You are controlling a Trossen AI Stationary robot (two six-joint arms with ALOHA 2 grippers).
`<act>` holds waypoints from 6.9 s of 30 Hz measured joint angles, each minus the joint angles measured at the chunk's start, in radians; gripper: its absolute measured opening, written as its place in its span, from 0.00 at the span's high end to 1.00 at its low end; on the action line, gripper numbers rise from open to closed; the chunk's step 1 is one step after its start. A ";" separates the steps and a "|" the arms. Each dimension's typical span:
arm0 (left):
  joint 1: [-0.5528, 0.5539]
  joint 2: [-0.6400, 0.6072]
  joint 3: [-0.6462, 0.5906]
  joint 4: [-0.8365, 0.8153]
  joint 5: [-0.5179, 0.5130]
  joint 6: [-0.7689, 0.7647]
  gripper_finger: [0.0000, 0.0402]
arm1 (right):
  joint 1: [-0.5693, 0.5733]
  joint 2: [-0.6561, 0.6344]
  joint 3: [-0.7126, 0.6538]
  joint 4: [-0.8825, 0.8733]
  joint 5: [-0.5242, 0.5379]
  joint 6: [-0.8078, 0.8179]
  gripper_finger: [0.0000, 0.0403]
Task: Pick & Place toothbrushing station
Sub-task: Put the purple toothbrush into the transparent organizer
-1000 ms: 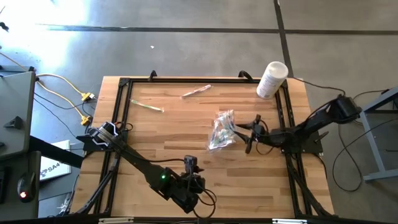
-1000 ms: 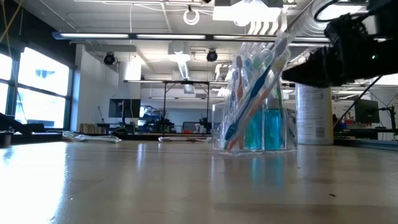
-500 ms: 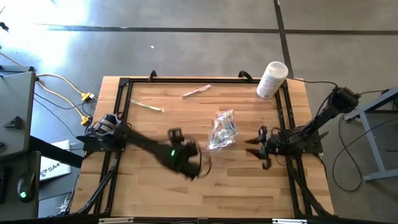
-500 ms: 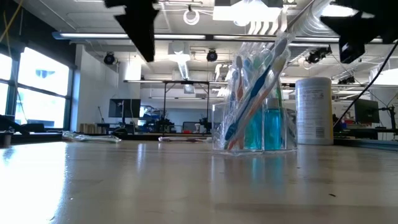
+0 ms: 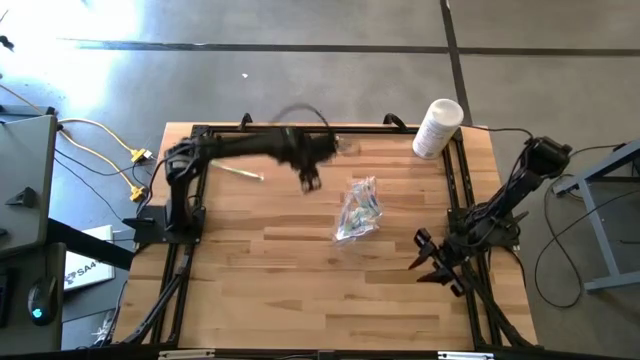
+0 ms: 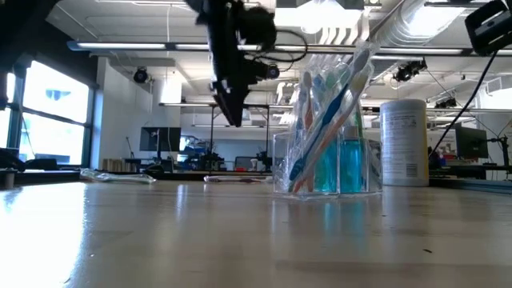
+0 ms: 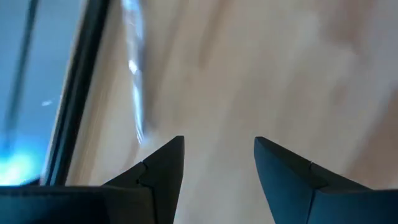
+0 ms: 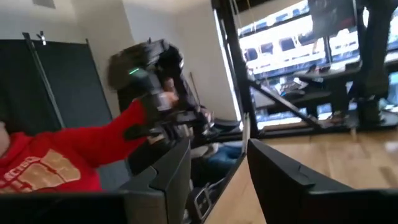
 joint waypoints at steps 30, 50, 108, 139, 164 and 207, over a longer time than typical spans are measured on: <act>0.327 0.142 -0.205 0.425 0.260 -0.109 0.54 | 0.020 0.360 0.208 -0.001 0.099 0.146 0.63; 0.283 0.195 -0.215 0.224 0.207 -0.204 0.96 | 0.006 0.361 0.208 -0.031 0.099 0.014 0.63; -0.775 -0.054 -0.479 1.374 -0.123 -0.067 0.98 | -0.016 0.361 0.460 -0.286 0.238 -0.305 0.47; -0.725 -0.016 -0.478 1.400 -0.055 0.009 0.98 | -0.138 0.361 0.469 -0.213 0.084 -0.385 0.83; -0.722 -0.022 -0.464 1.145 -0.356 -0.008 0.41 | -0.250 0.325 0.468 -0.323 0.262 -0.457 0.98; -0.806 -0.072 -0.337 0.423 -0.668 -0.439 0.41 | -0.686 0.332 0.471 -0.593 -0.163 0.081 0.97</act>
